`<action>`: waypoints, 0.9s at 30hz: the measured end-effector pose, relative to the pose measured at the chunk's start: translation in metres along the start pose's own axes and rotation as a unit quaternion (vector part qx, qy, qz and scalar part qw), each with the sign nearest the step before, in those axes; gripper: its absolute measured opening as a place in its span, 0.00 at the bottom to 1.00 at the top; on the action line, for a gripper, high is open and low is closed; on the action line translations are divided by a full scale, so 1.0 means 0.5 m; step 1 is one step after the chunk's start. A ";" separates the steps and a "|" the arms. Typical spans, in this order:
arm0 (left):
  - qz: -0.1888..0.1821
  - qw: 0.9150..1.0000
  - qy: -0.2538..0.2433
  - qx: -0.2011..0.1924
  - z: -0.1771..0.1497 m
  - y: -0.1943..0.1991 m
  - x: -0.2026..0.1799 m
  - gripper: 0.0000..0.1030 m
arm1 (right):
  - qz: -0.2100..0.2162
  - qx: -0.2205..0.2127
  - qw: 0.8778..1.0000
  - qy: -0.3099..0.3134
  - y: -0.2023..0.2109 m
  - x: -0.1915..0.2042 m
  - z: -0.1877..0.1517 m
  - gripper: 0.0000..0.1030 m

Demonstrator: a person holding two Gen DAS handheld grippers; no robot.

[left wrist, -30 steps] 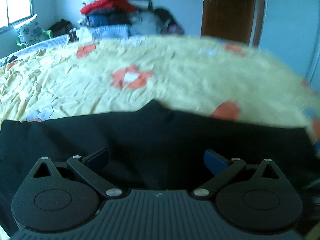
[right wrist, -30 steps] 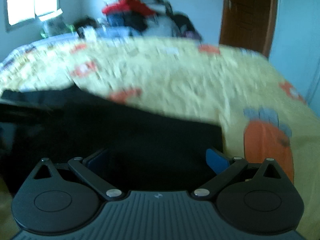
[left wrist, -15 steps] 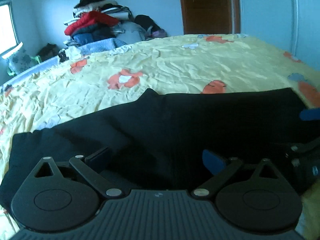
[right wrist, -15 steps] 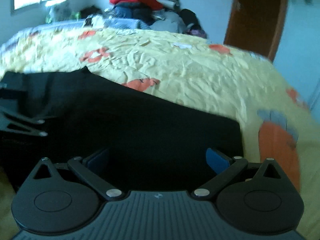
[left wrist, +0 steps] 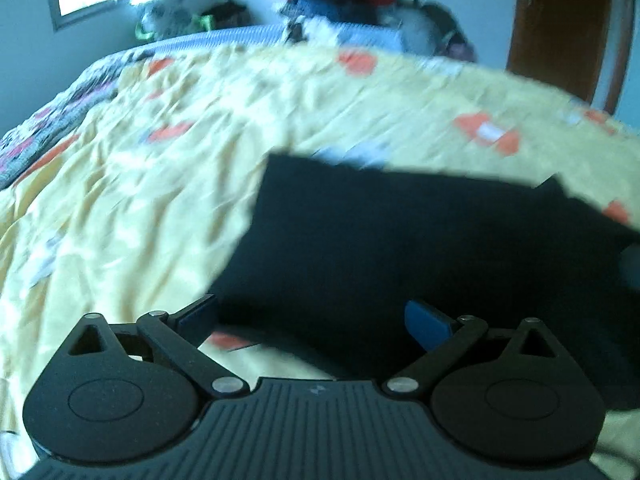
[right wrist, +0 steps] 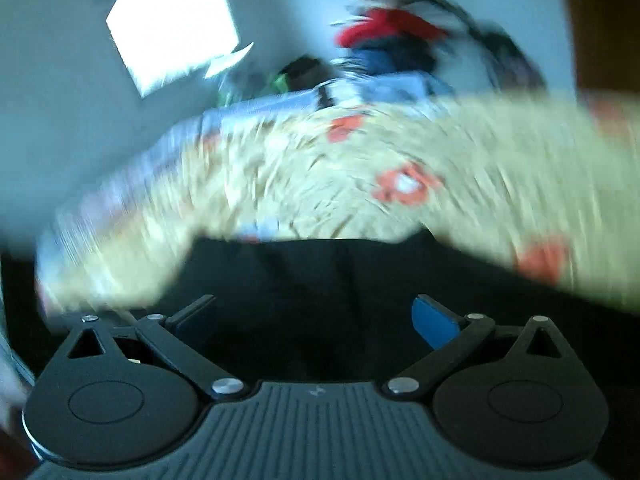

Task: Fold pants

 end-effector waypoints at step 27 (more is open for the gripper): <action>-0.244 0.909 0.316 0.119 0.038 -0.065 0.225 0.99 | -0.054 -0.003 0.888 0.456 -0.237 0.418 -0.032 0.30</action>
Point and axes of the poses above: each gripper's, at about its wrist camera, not at the fingertips, and y roughly against the way its jaws point, x to its left, z to its top, the point moved 4 cm from there along -y, roughly the way its jaws point, and after that the axes turned 9 degrees about y, right-handed, at the moved point
